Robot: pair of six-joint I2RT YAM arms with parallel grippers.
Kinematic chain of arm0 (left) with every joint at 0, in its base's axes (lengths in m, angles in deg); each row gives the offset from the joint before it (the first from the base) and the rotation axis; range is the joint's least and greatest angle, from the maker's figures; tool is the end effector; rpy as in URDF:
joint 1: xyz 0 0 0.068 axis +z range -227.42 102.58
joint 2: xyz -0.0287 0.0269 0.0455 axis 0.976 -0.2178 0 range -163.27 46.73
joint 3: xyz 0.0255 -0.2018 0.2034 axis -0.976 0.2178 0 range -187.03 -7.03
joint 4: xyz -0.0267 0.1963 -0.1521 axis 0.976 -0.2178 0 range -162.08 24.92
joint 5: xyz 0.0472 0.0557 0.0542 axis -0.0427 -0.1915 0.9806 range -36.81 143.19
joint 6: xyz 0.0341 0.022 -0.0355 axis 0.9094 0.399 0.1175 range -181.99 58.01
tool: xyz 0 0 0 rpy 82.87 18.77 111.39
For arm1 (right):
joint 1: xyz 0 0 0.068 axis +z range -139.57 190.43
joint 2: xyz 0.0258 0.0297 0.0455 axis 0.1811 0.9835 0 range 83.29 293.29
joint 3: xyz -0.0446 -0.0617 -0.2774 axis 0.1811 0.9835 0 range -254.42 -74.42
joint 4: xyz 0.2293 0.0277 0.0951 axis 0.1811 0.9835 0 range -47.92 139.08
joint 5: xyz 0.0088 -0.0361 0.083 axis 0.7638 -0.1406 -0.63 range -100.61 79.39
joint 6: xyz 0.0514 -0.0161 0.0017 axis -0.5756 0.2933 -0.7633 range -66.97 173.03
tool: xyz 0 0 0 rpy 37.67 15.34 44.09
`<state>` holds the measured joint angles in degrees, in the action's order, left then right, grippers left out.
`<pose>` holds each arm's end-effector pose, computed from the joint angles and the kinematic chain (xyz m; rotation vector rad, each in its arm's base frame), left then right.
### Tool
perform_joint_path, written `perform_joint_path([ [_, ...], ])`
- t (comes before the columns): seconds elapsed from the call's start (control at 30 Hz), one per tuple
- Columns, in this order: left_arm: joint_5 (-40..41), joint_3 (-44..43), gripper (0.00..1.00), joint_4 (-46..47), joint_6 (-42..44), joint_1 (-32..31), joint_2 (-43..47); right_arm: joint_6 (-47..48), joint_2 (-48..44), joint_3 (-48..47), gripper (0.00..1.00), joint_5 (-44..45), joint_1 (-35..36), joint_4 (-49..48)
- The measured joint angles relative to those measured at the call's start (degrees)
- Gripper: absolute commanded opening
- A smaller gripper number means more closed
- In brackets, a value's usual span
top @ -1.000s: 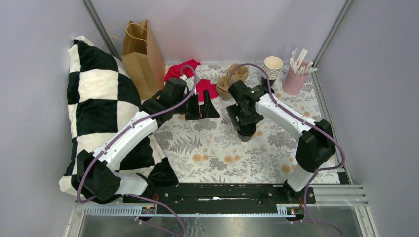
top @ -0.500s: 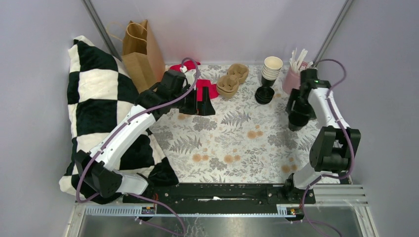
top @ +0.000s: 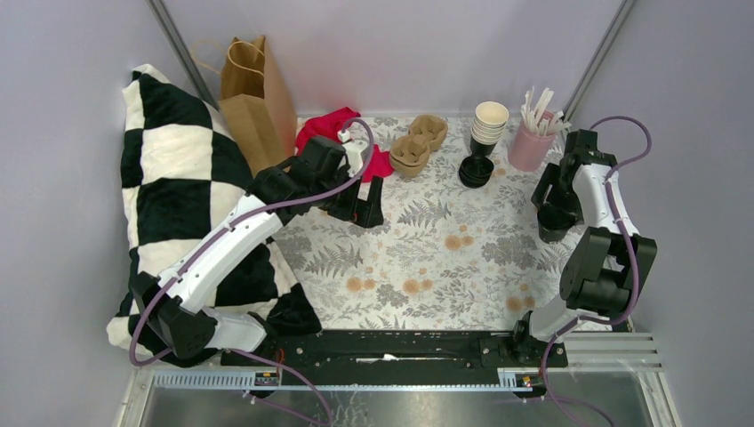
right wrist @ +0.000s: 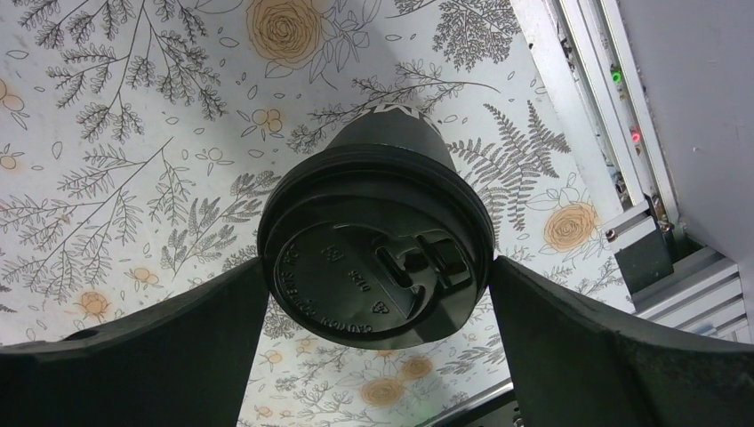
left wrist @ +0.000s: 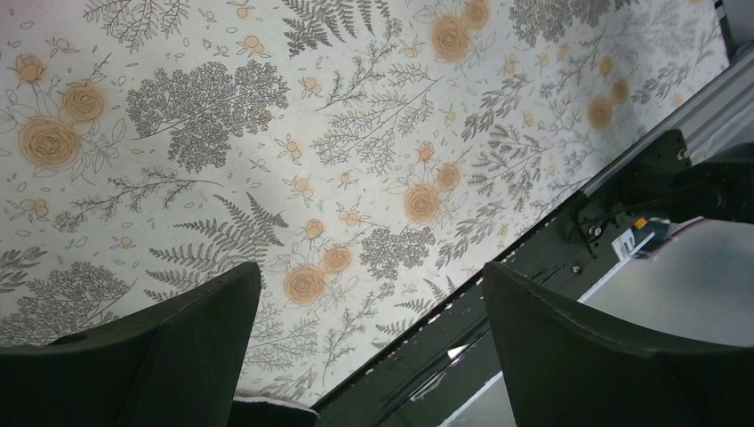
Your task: Pack the takeout coffee
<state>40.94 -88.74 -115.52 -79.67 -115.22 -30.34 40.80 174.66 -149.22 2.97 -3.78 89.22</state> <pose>0.2010 -0.1656 0.3862 0.5362 2.4073 -0.6996 0.3032 -0.0854 0.2865 0.6828 2.5813 -0.3285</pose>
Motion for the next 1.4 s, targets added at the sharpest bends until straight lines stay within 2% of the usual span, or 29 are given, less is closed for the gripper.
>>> perform_joint_path([
  [0.2, 2.36, 0.0, 0.99, -0.55, 2.1, -2.47, 0.09, -0.04, -0.07, -1.86, 1.0, -0.15, -0.04, 3.37],
  [0.5, 4.0, -0.98, 0.99, -1.01, 3.08, -3.13, 0.09, -0.24, -0.15, -18.78, 1.0, -2.97, 0.79, 8.96],
  [0.6, 4.02, -1.68, 0.99, -1.18, 3.08, -3.13, -0.04, -0.81, -0.11, -22.99, 1.0, -5.31, 4.92, 9.27],
  [0.77, 3.98, -2.8, 0.99, -1.22, 3.08, -3.15, -1.4, -5.25, 3.26, -27.12, 1.0, -13.11, 17.64, 6.38],
  [0.83, 3.98, -2.82, 0.99, -1.27, 3.08, -3.13, -1.81, -9.66, 4.59, -24.57, 0.99, -19.52, 20.76, 1.29],
  [0.93, 3.98, -2.82, 0.99, -1.42, 3.08, -3.13, -2.08, -19.63, 6.54, -15.93, 0.95, -28.76, 23.39, -10.99],
  [1.03, 4.0, -3.06, 0.99, -1.51, 3.08, -3.15, -2.08, -29.88, 10.8, -9.6, 0.93, -33.9, 25.31, -23.65],
  [1.13, 4.15, -3.23, 0.99, -1.51, 3.1, -3.15, -2.08, -39.5, 15.65, -5.16, 0.84, -36.0, 26.4, -36.3],
  [1.4, 5.6, -3.23, 0.99, -1.86, 3.54, -3.13, -2.05, -62.73, 25.88, 2.08, 0.76, -38.6, 27.21, -62.93],
])
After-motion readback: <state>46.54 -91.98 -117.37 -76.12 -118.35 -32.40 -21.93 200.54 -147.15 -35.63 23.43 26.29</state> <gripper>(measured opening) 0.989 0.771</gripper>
